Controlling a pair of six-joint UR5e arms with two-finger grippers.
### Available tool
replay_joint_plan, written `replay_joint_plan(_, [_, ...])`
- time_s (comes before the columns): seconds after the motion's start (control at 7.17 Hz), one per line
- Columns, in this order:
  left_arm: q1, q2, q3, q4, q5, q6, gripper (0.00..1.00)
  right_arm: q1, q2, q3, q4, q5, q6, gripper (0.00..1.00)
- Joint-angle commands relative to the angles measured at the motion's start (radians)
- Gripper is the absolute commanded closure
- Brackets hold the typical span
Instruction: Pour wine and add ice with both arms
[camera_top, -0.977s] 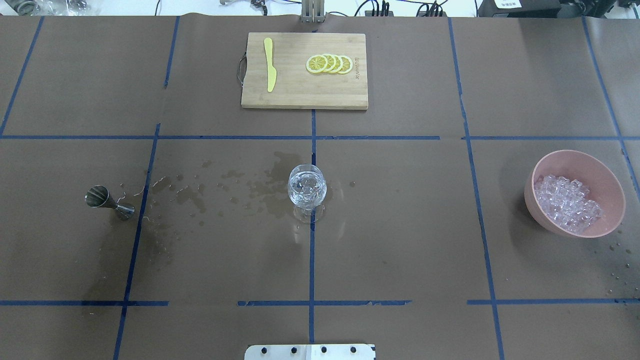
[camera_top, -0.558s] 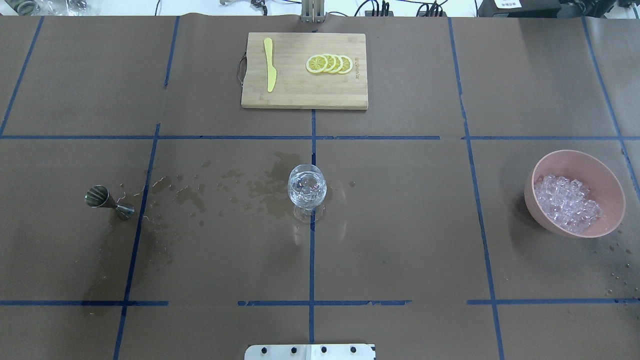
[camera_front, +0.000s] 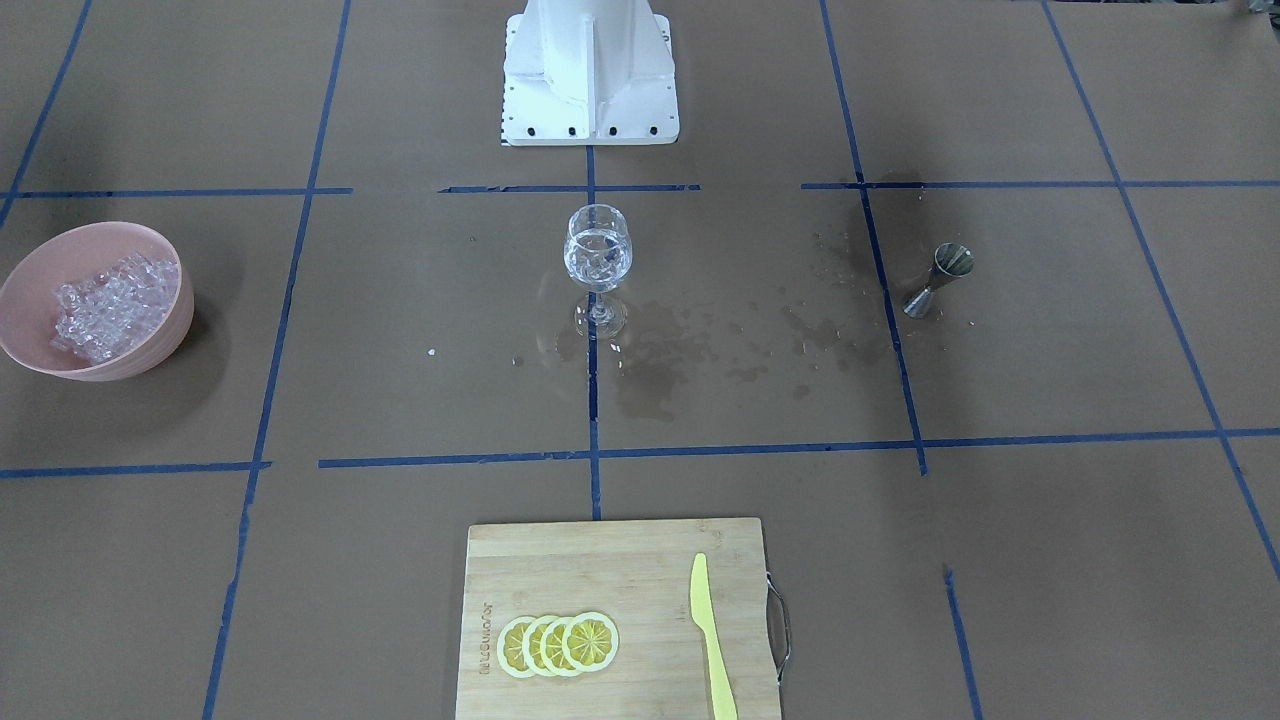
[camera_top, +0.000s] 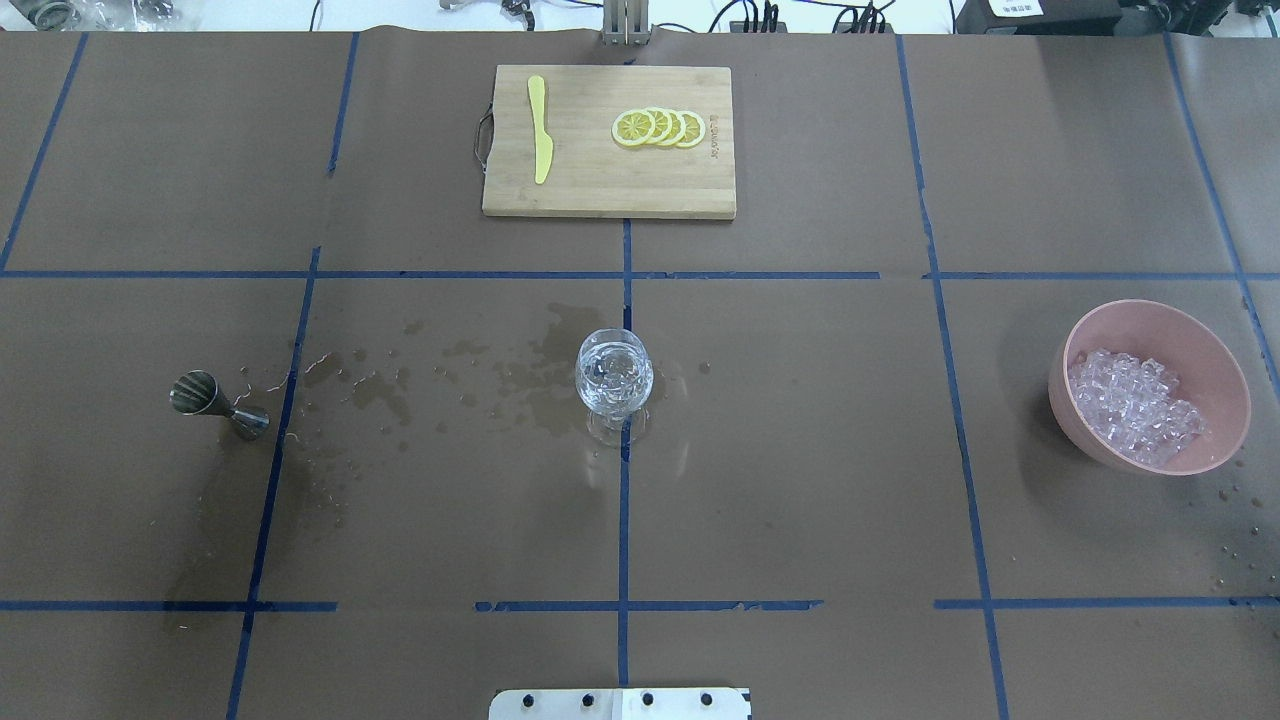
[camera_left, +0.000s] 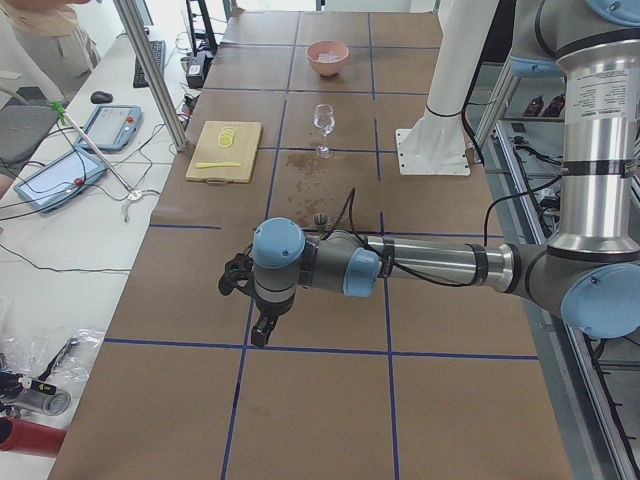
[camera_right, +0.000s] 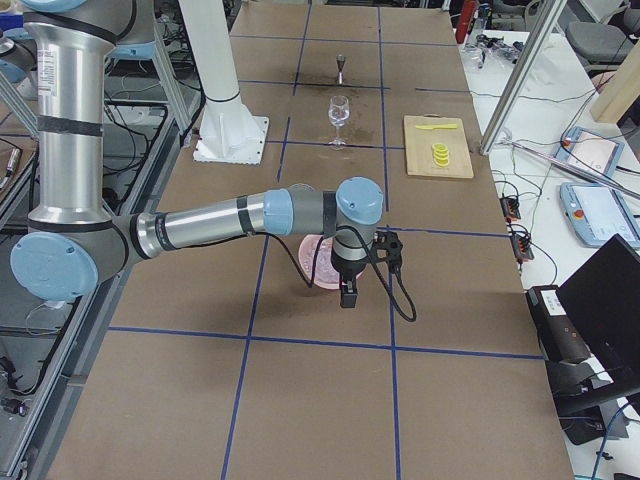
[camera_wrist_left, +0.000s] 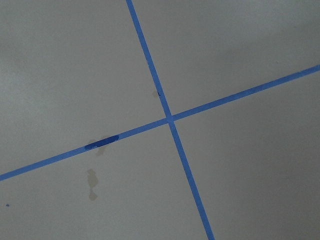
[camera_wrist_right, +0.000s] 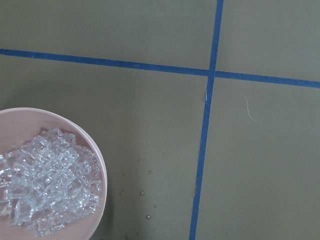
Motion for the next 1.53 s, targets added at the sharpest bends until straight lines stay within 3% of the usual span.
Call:
replay_joint_plan(0.0, [-0.002, 0.006, 0.000, 0.003, 0.011, 0.001, 0.00, -0.001, -0.008, -0.006, 0.000, 0.000, -0.002, 0.00])
replay_joint_plan(0.28, [-0.002, 0.055, -0.006, 0.021, 0.009, -0.002, 0.00, -0.001, -0.009, -0.020, 0.000, 0.000, 0.003, 0.00])
replay_joint_plan(0.84, [-0.002, 0.055, -0.042, 0.156, 0.000, -0.008, 0.00, -0.001, -0.023, -0.052, 0.006, -0.006, 0.003, 0.00])
replay_joint_plan(1.4, [0.001, 0.049, -0.053, 0.190, -0.002, -0.011, 0.00, 0.000, -0.029, -0.037, 0.007, -0.006, -0.005, 0.00])
